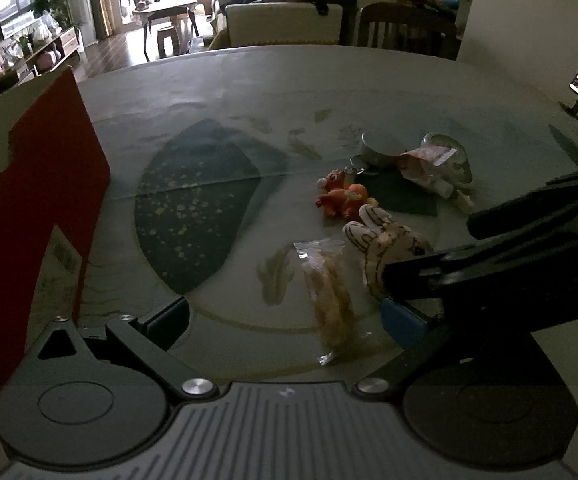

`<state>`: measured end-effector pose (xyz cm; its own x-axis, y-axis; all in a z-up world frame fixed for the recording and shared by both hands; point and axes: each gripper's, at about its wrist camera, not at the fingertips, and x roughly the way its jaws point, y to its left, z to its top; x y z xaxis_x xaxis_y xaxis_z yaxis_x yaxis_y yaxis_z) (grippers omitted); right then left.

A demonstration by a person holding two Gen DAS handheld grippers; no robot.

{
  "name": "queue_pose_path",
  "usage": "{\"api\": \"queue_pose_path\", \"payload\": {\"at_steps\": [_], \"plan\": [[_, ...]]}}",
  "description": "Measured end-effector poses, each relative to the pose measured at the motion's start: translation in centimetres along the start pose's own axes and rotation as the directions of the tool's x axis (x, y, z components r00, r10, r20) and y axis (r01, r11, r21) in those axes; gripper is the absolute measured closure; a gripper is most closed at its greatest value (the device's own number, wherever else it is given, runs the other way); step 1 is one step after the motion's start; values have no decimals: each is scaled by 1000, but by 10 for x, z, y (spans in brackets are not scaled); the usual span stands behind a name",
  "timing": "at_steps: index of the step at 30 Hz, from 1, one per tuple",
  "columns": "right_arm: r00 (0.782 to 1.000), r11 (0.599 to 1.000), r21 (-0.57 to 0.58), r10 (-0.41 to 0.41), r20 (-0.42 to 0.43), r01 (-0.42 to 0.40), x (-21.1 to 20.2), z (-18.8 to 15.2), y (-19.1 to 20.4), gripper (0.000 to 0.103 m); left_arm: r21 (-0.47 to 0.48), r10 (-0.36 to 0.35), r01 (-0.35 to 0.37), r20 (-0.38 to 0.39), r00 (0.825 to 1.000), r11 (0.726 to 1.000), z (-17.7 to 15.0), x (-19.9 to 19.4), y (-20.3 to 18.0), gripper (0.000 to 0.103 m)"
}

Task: Organize objects
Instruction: 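Grasp the clear snack bag with the left gripper while the right grasps the bunny plush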

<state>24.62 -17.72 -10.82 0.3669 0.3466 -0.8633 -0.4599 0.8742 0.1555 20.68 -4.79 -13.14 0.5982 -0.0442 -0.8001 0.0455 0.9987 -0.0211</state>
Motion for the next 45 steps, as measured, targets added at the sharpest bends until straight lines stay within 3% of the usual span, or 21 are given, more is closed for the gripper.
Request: {"api": "queue_pose_path", "payload": {"at_steps": [15,19,21,28,35,45], "plan": [[1000,1000,15,8,-23,-8,18,6,1,22,46,47,-48,30,998,998,-4,6,-10,4],[1000,1000,26,4,-27,-4,21,6,-2,24,39,30,-31,31,999,999,-2,5,-11,15],[1000,1000,22,-3,-25,3,20,7,-1,32,44,27,-28,33,999,999,-2,4,-12,20],[999,1000,15,-23,-22,24,19,7,0,57,52,-3,2,29,1000,999,0,0,-18,54],[999,998,47,-27,-31,28,12,3,-8,60,7,-3,3,16,1000,1000,2,-4,-8,81],[1000,998,63,-7,-18,9,-20,-15,-8,60,-86,-62,62,-3,998,994,-1,-22,6,82]]}}
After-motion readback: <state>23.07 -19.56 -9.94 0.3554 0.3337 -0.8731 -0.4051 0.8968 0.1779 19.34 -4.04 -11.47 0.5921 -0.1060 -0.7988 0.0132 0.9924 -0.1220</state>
